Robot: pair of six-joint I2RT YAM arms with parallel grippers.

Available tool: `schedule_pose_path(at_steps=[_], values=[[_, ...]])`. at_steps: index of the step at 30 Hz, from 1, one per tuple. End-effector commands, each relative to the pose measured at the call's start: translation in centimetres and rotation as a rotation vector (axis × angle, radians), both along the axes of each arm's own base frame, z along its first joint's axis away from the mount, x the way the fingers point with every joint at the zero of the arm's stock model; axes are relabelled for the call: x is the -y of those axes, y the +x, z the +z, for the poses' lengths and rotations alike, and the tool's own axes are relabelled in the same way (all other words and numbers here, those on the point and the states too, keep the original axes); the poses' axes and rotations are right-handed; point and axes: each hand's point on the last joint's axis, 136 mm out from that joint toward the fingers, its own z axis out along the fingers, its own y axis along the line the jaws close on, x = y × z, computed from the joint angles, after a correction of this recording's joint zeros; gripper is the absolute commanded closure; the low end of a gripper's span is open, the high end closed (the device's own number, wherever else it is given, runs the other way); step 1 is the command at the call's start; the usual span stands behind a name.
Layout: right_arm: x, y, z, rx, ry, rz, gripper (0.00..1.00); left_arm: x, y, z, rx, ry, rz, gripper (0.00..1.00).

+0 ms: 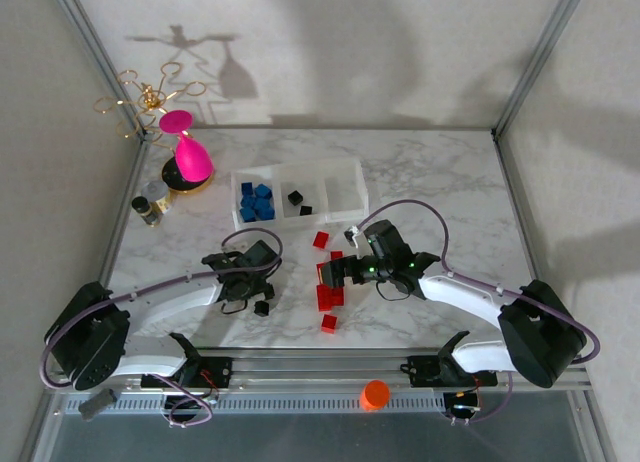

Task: Sort the legos into containers by color
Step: Pick up the lego from the middle-left of the table, then place the lego in the container.

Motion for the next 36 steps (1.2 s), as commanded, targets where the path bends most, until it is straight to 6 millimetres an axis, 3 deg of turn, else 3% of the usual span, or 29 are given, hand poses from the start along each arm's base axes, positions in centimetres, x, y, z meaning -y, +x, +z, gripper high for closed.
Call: schedule_pose_path(at_steps=[1, 9, 14, 16, 26, 32, 36], values=[[-0.2, 0.9, 1.4, 0.032, 0.026, -0.021, 0.01, -0.1, 1.6, 3.6, 0.078, 0.009, 0.022, 0.72], [2.4, 4.7, 3.4, 0.031, 0.082, -0.148, 0.01, 2.3, 7.2, 11.4, 0.257, -0.019, 0.011, 0.72], [3.7, 6.8, 4.6, 0.063, 0.084, -0.207, 0.01, 5.0, 12.5, 14.0, 0.319, 0.018, -0.017, 0.72], [4.2, 7.3, 4.7, 0.061, 0.089, -0.23, 0.01, 5.9, 14.6, 14.1, 0.323, 0.039, -0.024, 0.72], [5.8, 7.8, 3.6, 0.045, 0.091, -0.278, 0.01, 9.3, 23.8, 9.0, 0.236, 0.095, -0.055, 0.73], [6.0, 7.9, 3.2, 0.041, 0.084, -0.281, 0.01, 10.9, 26.8, 5.4, 0.181, 0.091, -0.071, 0.73], [6.1, 8.1, 3.1, 0.04, 0.079, -0.282, 0.01, 10.8, 27.5, 3.9, 0.153, 0.123, -0.067, 0.73]])
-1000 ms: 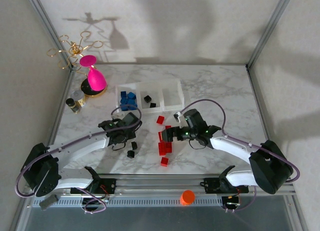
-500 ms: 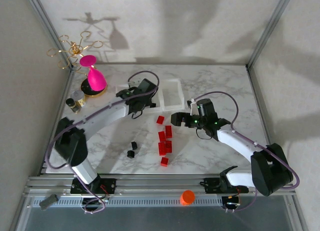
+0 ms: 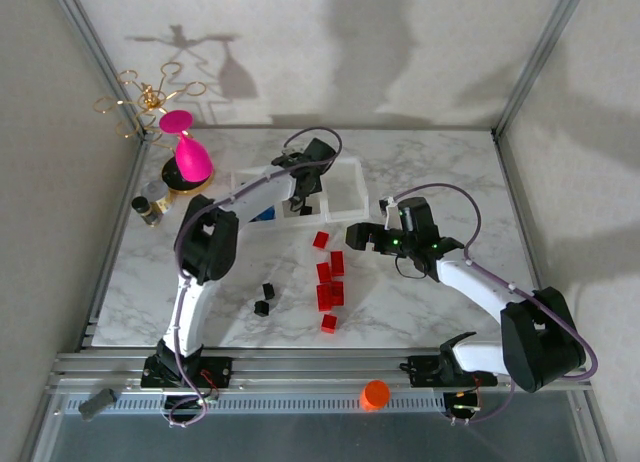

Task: Sort the legos into containers by color
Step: Place the lego in the container.

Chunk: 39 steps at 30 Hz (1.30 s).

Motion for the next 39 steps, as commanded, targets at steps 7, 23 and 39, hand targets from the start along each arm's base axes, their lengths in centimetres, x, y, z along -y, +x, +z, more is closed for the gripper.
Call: schedule_pose_path(at_steps=[7, 23, 39], values=[[-0.1, 0.3, -0.1, 0.001, 0.015, 0.009, 0.01, -1.7, 0.2, -1.3, -0.05, 0.066, 0.016, 0.71], [-0.3, 0.5, 1.3, 0.033, 0.021, 0.028, 0.01, -0.7, -0.3, 4.4, 0.026, -0.038, -0.013, 0.52], [-2.9, -4.0, 0.7, 0.037, -0.026, 0.232, 0.01, -1.0, -11.8, 8.4, 0.077, -0.152, -0.087, 0.5]])
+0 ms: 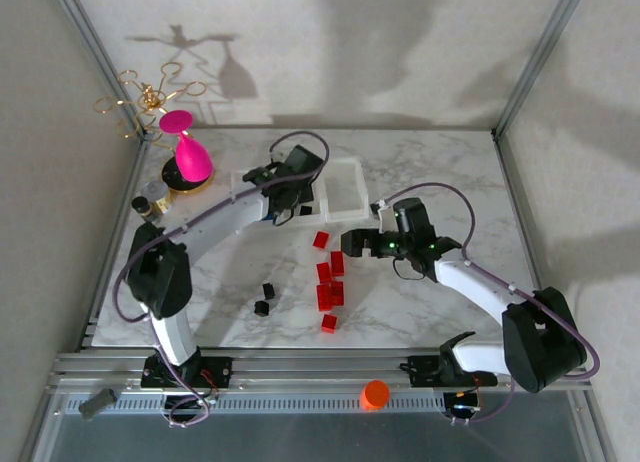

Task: Sort the legos into containers by color
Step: Pick up the lego from the middle-left of the table.

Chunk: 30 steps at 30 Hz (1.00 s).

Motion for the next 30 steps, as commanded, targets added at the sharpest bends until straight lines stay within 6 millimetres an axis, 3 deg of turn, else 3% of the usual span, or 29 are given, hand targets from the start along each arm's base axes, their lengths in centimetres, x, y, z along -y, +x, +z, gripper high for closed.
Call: schedule_pose_path(at_steps=[1, 9, 15, 21, 30], values=[[-1.0, -2.2, 0.3, 0.01, -0.012, 0.093, 0.01, -0.5, -3.3, 0.2, -0.006, -0.051, 0.004, 0.5], [-2.3, -5.7, -1.3, -0.023, -0.015, 0.14, 0.01, -3.5, -12.5, -3.7, -0.119, -0.138, 0.01, 0.48], [-3.2, -6.8, -2.2, -0.048, -0.019, 0.137, 0.01, -5.2, -17.1, -6.9, -0.201, -0.16, 0.06, 0.47], [-4.1, -7.0, -2.4, -0.054, -0.012, 0.153, 0.01, -4.9, -18.6, -9.4, -0.253, -0.133, 0.057, 0.45], [-3.8, -6.5, -2.6, -0.04, -0.034, 0.117, 0.01, -4.6, -19.1, -12.6, -0.304, -0.094, 0.057, 0.46]])
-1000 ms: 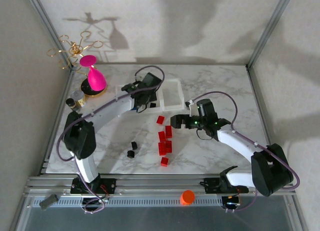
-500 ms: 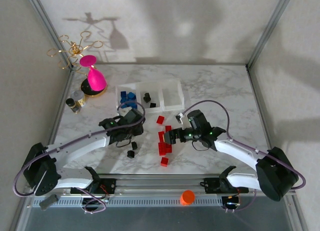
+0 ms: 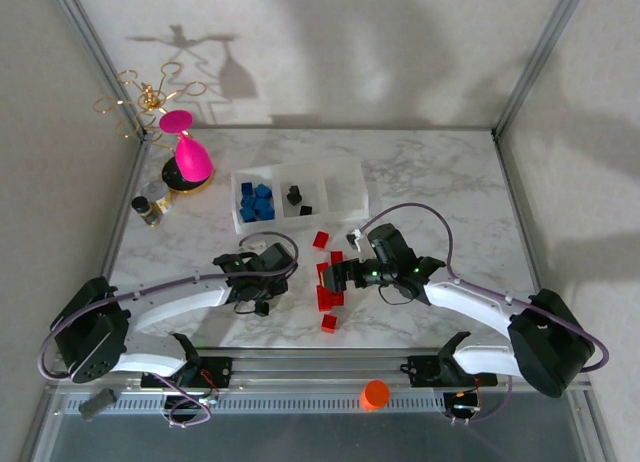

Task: Sort the legos into containers by color
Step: Pick up the lego from the middle-left of the table.

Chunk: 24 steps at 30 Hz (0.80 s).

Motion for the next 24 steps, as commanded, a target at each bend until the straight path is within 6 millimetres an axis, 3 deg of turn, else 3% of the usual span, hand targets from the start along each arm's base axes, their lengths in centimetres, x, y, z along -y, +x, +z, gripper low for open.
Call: schedule_pose_path(at_steps=[1, 14, 24], values=[[-0.1, 0.4, -0.1, 0.013, -0.005, -0.021, 0.01, 0.1, -0.2, -1.2, -0.02, 0.005, 0.02, 0.47], [0.0, 0.5, -0.5, 0.011, -0.019, -0.03, 0.01, 0.0, 0.3, -2.8, -0.026, 0.063, 0.022, 0.59], [-0.2, 0.7, -0.1, 0.009, -0.003, -0.034, 0.01, -0.1, 0.7, -1.7, 0.001, 0.069, 0.016, 0.74]])
